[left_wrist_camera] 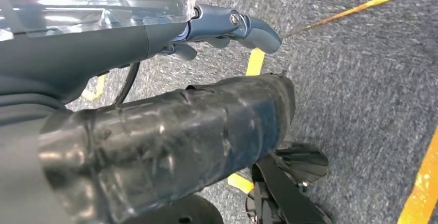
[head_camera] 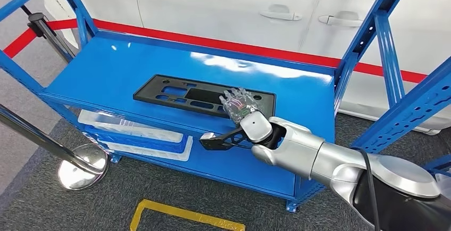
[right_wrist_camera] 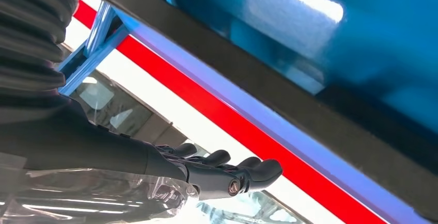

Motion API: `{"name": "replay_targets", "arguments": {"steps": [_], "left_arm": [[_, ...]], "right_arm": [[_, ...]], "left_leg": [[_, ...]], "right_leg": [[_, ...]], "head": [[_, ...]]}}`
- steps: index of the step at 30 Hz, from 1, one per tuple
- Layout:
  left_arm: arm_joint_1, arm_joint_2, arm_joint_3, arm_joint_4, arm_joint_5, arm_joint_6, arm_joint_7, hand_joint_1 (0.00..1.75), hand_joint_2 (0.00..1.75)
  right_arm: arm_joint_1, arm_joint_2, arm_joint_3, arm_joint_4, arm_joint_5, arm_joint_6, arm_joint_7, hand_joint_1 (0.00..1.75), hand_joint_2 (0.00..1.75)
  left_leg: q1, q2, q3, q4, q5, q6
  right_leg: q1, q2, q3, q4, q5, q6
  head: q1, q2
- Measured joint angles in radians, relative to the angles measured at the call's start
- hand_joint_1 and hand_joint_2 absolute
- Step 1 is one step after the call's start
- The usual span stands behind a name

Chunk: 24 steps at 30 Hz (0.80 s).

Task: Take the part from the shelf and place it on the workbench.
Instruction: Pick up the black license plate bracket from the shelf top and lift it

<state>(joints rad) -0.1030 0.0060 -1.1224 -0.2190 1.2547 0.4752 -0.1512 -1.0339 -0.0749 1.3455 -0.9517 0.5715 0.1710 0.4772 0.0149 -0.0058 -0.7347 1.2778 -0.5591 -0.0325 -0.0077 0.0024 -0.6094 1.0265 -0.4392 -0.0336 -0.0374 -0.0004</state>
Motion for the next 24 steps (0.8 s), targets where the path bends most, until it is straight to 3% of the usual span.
{"name": "replay_targets", "arguments": {"steps": [1,3,5,9,11,13,14,15,16,19,21,24], "left_arm": [[0.000,0.000,0.000,0.000,0.000,0.000,-0.001,0.00,0.00],[0.001,0.000,0.000,0.000,0.000,-0.001,-0.002,0.00,0.00],[-0.001,0.000,-0.001,0.000,0.000,-0.001,-0.005,0.00,0.00],[0.000,-0.002,-0.002,0.000,0.000,-0.001,-0.010,0.00,0.00],[0.000,-0.004,-0.002,0.000,0.000,-0.002,-0.011,0.00,0.00],[0.000,-0.005,-0.002,0.000,0.000,-0.002,-0.012,0.00,0.00],[0.000,-0.005,-0.002,0.000,0.000,-0.003,-0.012,0.00,0.00],[0.001,-0.004,-0.002,0.000,0.000,-0.004,-0.012,0.00,0.00],[0.001,-0.005,-0.002,0.000,0.000,-0.005,-0.012,0.00,0.00],[0.001,-0.007,-0.002,0.000,0.000,-0.007,-0.012,0.00,0.00],[0.001,-0.009,-0.002,0.000,0.000,-0.008,-0.012,0.00,0.00],[0.001,-0.010,-0.003,0.000,0.000,-0.008,-0.013,0.00,0.00]], "right_arm": [[0.000,0.000,0.000,0.002,0.000,0.000,0.000,0.00,1.75],[0.000,0.000,-0.001,0.004,-0.002,0.001,0.004,0.00,1.75],[-0.003,-0.002,-0.003,0.007,-0.005,0.005,0.014,0.00,1.75],[-0.006,-0.007,-0.009,0.009,-0.008,0.016,0.031,0.00,1.75],[-0.007,-0.012,-0.013,0.009,-0.009,0.018,0.035,0.00,1.75],[-0.004,-0.017,-0.014,0.009,-0.009,0.019,0.036,0.00,1.75],[-0.001,-0.020,-0.014,0.009,-0.009,0.020,0.036,0.00,1.75],[0.002,-0.021,-0.014,0.009,-0.010,0.021,0.036,0.00,1.75],[0.004,-0.022,-0.014,0.009,-0.010,0.021,0.036,0.00,1.75],[0.002,-0.025,-0.018,0.009,-0.012,0.021,0.039,0.00,1.75],[-0.001,-0.027,-0.020,0.009,-0.012,0.021,0.040,0.00,1.75],[0.000,-0.028,-0.021,0.009,-0.013,0.021,0.041,1.26,1.75]], "left_leg": [[0.001,0.000,0.012,-0.024,0.021,0.000],[0.002,0.000,0.073,-0.147,0.083,0.002],[-0.002,-0.001,0.122,-0.245,0.112,0.011],[-0.002,-0.001,0.132,-0.267,0.114,0.035],[0.002,0.001,0.138,-0.275,0.119,0.048],[0.000,0.002,0.138,-0.276,0.118,0.054],[0.000,0.002,0.138,-0.275,0.117,0.055],[-0.001,0.001,0.138,-0.275,0.117,0.056],[-0.001,0.001,0.138,-0.273,0.116,0.056],[-0.003,-0.002,0.138,-0.266,0.109,0.050],[-0.006,-0.002,0.134,-0.261,0.107,0.043],[-0.005,-0.002,0.133,-0.259,0.104,0.029]], "right_leg": [[0.000,0.001,0.000,0.002,-0.001,0.000],[0.000,0.003,0.001,0.006,-0.005,0.003],[0.002,0.005,-0.002,0.010,-0.007,0.012],[0.004,0.005,-0.005,0.012,-0.012,0.032],[0.004,0.004,-0.034,0.075,-0.052,0.040],[0.002,0.003,-0.094,0.202,-0.112,0.045],[0.001,0.002,-0.122,0.256,-0.129,0.046],[0.000,0.002,-0.136,0.280,-0.127,0.046],[-0.001,0.002,-0.134,0.272,-0.110,0.046],[0.001,0.003,-0.048,0.090,-0.016,0.036],[0.004,0.004,-0.014,0.020,0.000,0.030],[0.004,0.006,-0.010,0.008,0.000,0.020]], "head": [[0.000,0.000],[0.000,0.000],[0.000,0.000],[0.001,0.000],[0.005,0.000],[0.007,0.000],[0.007,0.000],[0.007,0.000],[0.008,0.000],[0.008,0.000],[0.007,0.000],[0.007,0.000]]}}
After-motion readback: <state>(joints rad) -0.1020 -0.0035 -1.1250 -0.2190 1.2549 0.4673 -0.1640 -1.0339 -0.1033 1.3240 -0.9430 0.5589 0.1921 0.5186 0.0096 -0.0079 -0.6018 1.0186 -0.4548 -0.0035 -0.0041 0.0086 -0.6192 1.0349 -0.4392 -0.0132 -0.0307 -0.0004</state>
